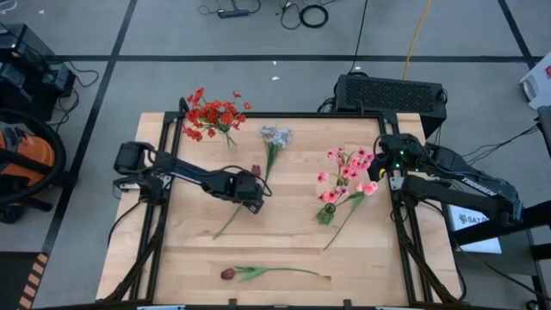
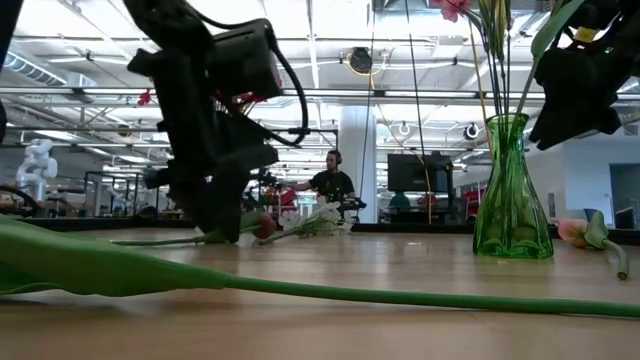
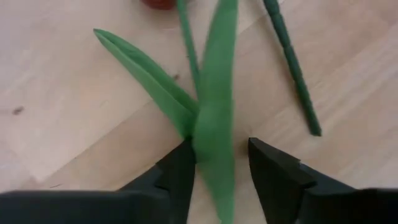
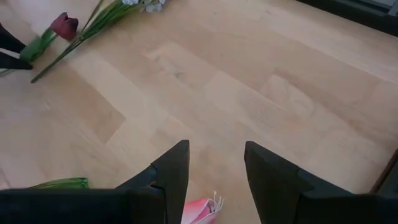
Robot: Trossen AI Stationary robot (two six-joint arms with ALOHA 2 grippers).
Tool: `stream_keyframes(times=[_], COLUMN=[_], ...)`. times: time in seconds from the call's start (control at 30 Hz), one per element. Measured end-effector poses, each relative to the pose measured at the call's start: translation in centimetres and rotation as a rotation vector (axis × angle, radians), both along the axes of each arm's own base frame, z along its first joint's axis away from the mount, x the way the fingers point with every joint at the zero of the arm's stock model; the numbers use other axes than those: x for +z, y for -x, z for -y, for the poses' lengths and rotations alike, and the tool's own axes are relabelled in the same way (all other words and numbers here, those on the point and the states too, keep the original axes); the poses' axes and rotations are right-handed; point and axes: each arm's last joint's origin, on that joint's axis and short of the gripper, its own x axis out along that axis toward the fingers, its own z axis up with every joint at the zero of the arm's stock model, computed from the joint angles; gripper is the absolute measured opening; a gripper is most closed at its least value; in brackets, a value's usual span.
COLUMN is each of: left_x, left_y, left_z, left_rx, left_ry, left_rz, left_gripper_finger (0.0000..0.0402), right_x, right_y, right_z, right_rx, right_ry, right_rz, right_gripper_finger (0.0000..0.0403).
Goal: Sort flowers into vase by color
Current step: Put the top dark red flower into the transparent vase
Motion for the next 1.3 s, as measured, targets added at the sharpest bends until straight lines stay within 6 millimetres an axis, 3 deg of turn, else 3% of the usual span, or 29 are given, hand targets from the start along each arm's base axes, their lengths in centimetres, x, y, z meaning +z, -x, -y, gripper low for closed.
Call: stream_keyframes(times=[0.17,0.23,0.33,0.47,0.63,0.73,1.0,1.17,1.3], left_x=[0.9,1.4,3.2,7.1,12.4,14.6,17.0,17.2,17.5], left_y=[-0.6,-0.7,-1.1,-0.8,2.5,5.2,10.0,10.4,9.5], left_z=[0.0,-0.1,-0.1,0.9,3.0,3.8,2.2,0.2,-0.9], left_rx=[0.025,0.032,0.038,0.019,0.117,0.161,0.378,0.480,0.413], left_ry=[-0.015,-0.028,-0.053,-0.169,-0.511,-0.678,-0.951,-1.000,-0.929], left_rz=[-0.021,-0.008,0.055,0.200,0.439,0.549,0.685,0.660,0.609], left_gripper_finger=[0.0033,0.0015,0.0013,0.0006,0.0004,0.0004,0.0003,0.0002,0.0002], right_x=[0.0,0.0,0.0,0.0,-0.1,-0.1,0.0,0.1,0.2], right_y=[0.0,0.0,0.0,0.0,0.0,0.0,0.0,-0.1,-0.2], right_z=[0.0,0.0,0.0,-0.1,-0.1,-0.1,-0.1,0.0,0.0], right_rx=[0.002,0.003,0.003,0.026,0.030,0.030,0.029,0.024,0.023], right_ry=[0.001,0.001,0.001,-0.008,-0.012,-0.012,-0.006,-0.002,0.006], right_rz=[-0.001,-0.001,-0.002,0.001,-0.005,-0.004,0.008,0.014,0.028], right_gripper_finger=[0.0148,0.0148,0.0148,0.0148,0.0148,0.0148,0.0148,0.0148,0.0148])
